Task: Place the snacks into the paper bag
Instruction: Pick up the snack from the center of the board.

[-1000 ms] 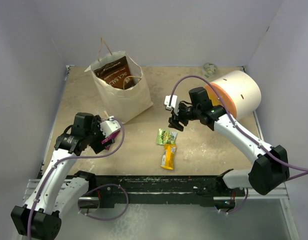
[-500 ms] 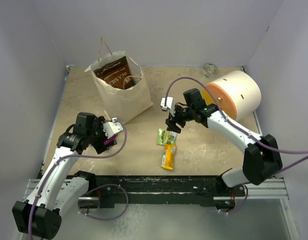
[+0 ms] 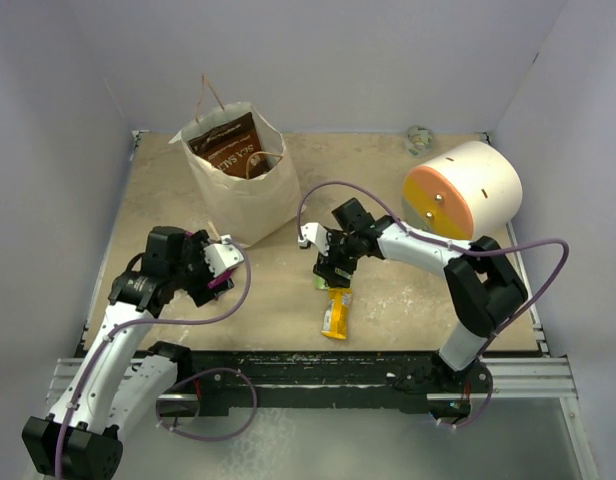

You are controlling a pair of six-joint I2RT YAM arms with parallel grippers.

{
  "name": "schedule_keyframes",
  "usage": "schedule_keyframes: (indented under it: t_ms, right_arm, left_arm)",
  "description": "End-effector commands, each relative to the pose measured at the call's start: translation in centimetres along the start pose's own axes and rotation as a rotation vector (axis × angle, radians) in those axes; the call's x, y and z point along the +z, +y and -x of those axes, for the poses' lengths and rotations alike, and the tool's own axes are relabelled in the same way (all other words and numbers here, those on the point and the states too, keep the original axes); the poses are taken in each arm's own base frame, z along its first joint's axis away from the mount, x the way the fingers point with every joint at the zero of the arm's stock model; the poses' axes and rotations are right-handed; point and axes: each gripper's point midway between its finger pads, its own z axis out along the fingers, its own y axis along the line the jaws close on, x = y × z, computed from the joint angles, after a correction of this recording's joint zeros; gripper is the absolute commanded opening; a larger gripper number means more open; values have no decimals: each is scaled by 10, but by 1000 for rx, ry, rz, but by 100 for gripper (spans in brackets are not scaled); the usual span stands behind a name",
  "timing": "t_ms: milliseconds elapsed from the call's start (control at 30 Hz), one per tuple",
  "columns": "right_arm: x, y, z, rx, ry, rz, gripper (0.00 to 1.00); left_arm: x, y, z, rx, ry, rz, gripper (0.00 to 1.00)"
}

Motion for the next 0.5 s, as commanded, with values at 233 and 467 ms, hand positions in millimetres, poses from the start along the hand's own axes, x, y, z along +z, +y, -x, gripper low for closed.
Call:
schedule_keyframes:
  t_ms: [233,467]
  right_arm:
    - [7,-7,-20,5,100,-42,80]
    - [9,-16,-26,6,132,-83,79]
  left_arm:
    - [-2,0,9,-4,-60,13,94]
    - [-3,1,9,6,-61,23,94]
